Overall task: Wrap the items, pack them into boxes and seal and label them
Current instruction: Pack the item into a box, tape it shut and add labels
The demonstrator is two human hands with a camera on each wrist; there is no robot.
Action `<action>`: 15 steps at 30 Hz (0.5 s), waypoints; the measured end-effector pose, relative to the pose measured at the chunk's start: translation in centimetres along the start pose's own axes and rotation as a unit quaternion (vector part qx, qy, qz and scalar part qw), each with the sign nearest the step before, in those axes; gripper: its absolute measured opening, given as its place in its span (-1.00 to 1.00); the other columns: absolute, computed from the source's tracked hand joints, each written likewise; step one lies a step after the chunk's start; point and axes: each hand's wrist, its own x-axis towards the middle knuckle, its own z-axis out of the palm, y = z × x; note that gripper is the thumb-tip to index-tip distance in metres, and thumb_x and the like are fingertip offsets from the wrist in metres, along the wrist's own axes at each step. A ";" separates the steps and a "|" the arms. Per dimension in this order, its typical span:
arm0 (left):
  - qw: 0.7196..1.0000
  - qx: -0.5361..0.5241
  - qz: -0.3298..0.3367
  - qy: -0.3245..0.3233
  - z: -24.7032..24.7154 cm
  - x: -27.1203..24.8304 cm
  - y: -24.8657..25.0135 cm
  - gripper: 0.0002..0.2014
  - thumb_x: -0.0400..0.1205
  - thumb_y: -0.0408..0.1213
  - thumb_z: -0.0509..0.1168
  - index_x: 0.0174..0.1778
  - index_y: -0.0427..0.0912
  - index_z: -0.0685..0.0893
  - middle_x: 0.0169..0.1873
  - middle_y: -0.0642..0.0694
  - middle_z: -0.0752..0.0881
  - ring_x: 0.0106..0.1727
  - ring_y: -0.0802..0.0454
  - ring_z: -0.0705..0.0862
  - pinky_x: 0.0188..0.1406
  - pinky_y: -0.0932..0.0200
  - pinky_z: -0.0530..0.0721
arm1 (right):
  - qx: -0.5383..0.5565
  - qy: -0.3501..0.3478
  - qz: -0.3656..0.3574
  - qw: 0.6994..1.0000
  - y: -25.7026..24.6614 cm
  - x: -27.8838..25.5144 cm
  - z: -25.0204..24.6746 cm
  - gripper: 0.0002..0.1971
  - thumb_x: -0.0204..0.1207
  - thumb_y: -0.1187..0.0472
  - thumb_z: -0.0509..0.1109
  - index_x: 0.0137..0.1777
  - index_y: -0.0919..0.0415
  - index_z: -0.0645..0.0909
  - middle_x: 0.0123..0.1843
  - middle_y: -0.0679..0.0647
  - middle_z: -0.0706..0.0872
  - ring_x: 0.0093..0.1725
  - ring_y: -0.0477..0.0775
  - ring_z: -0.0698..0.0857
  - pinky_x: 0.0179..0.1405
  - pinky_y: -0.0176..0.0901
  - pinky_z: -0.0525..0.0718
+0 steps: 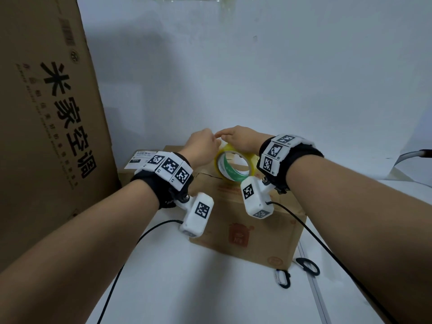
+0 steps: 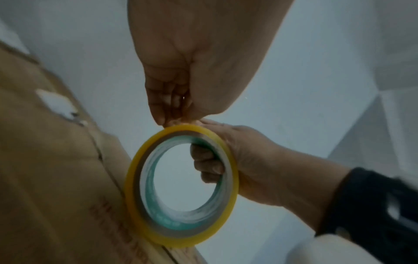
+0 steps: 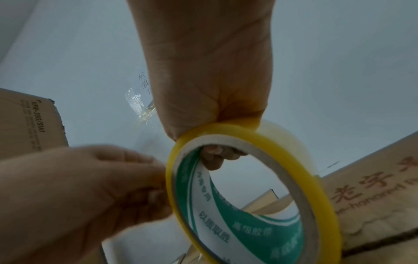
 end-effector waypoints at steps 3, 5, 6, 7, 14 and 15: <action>0.998 -0.055 0.000 -0.005 -0.9 0.3 0.5 -0.74 0.78 -0.20 0.13 0.13 -0.32 0.61 -0.03 -0.17 0.71 -0.05 -0.07 0.67 -0.34 0.18 0.51 | -0.006 0.009 -0.003 1.000 0.0 -0.2 0.1 -0.59 0.81 0.12 -0.01 0.58 0.13 0.42 0.57 0.15 0.48 0.55 0.16 0.42 0.44 -0.13 0.31; 0.982 -0.178 -0.036 -0.053 -0.9 0.3 -0.2 -0.79 0.78 -0.30 0.12 0.10 -0.35 0.60 -0.06 -0.20 0.68 -0.13 -0.03 0.67 -0.32 0.26 0.61 | -0.005 0.012 -0.010 1.000 -0.3 -0.5 0.2 -0.57 0.81 0.06 -0.02 0.58 0.14 0.41 0.57 0.15 0.47 0.54 0.17 0.41 0.44 -0.11 0.31; 0.959 -0.263 -0.070 -0.083 -0.7 0.1 -0.7 -0.81 0.77 -0.34 0.12 0.07 -0.36 0.60 -0.07 -0.22 0.67 -0.17 -0.02 0.67 -0.27 0.26 0.67 | -0.005 0.012 -0.009 1.000 -0.4 -0.6 0.3 -0.54 0.80 0.01 -0.02 0.57 0.16 0.43 0.56 0.16 0.49 0.52 0.18 0.43 0.42 -0.11 0.33; 0.928 -0.344 -0.103 -0.103 -0.3 -0.2 -1.3 -0.82 0.76 -0.35 0.13 0.07 -0.37 0.60 -0.06 -0.24 0.67 -0.16 -0.04 0.69 -0.16 0.17 0.74 | 0.001 0.013 -0.001 1.000 -0.4 -0.7 0.4 -0.51 0.78 -0.05 0.00 0.52 0.22 0.48 0.51 0.19 0.54 0.47 0.20 0.48 0.35 -0.11 0.37; 0.840 -0.502 -0.160 -0.130 2.1 -1.4 -2.5 -0.78 0.79 -0.29 0.12 0.01 -0.28 0.66 -0.11 -0.24 0.70 -0.06 -0.14 0.68 0.16 -0.09 0.72 | 0.032 0.055 0.064 0.996 0.5 -1.3 0.9 -0.40 0.71 -0.24 0.02 0.27 0.29 0.58 0.27 0.23 0.64 0.26 0.22 0.56 0.05 -0.11 0.39; 0.842 -0.499 -0.162 -0.127 2.1 -1.5 -2.6 -0.77 0.78 -0.31 0.13 -0.01 -0.30 0.67 -0.09 -0.27 0.70 -0.04 -0.16 0.68 0.10 -0.06 0.75 | 0.047 0.061 0.067 0.995 0.7 -1.4 1.0 -0.39 0.69 -0.27 0.03 0.23 0.29 0.59 0.25 0.19 0.64 0.24 0.19 0.57 0.05 -0.13 0.39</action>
